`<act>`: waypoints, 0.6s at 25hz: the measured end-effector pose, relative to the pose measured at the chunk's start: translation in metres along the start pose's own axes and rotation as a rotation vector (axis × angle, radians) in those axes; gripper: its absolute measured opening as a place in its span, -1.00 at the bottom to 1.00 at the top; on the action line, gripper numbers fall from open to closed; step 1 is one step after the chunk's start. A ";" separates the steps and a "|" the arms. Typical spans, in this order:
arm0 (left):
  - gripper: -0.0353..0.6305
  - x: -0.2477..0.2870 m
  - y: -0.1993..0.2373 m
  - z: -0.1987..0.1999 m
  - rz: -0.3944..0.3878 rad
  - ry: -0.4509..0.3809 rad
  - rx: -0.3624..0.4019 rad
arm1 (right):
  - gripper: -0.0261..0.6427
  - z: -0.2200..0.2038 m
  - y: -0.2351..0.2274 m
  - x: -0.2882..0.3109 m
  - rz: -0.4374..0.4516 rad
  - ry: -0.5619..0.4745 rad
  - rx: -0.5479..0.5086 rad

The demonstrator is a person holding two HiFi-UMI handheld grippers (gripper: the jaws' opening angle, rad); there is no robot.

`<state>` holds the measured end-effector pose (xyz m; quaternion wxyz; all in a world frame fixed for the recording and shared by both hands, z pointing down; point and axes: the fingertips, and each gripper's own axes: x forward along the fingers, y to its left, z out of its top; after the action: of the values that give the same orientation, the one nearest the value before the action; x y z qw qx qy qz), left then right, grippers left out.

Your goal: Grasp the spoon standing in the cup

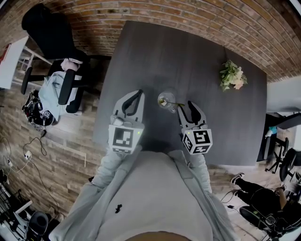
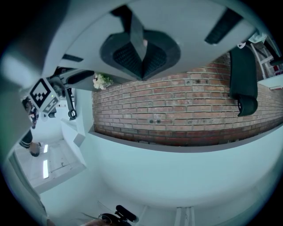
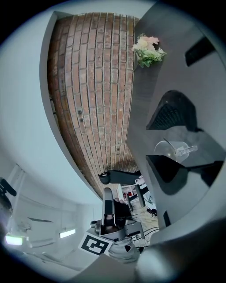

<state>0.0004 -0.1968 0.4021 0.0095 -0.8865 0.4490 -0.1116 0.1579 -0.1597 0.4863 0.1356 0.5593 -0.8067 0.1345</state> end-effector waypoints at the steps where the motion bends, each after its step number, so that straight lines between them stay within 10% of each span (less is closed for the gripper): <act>1: -0.84 0.000 0.000 0.000 0.000 0.001 -0.001 | -0.41 -0.002 0.000 0.001 0.003 0.006 0.004; 15: -0.84 0.010 0.000 -0.009 -0.016 0.024 -0.014 | -0.41 -0.034 0.004 0.021 0.033 0.097 0.049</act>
<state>0.0038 -0.2041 0.4129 -0.0030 -0.8887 0.4427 -0.1191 0.1495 -0.1639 0.5252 0.1585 0.5420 -0.8047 0.1834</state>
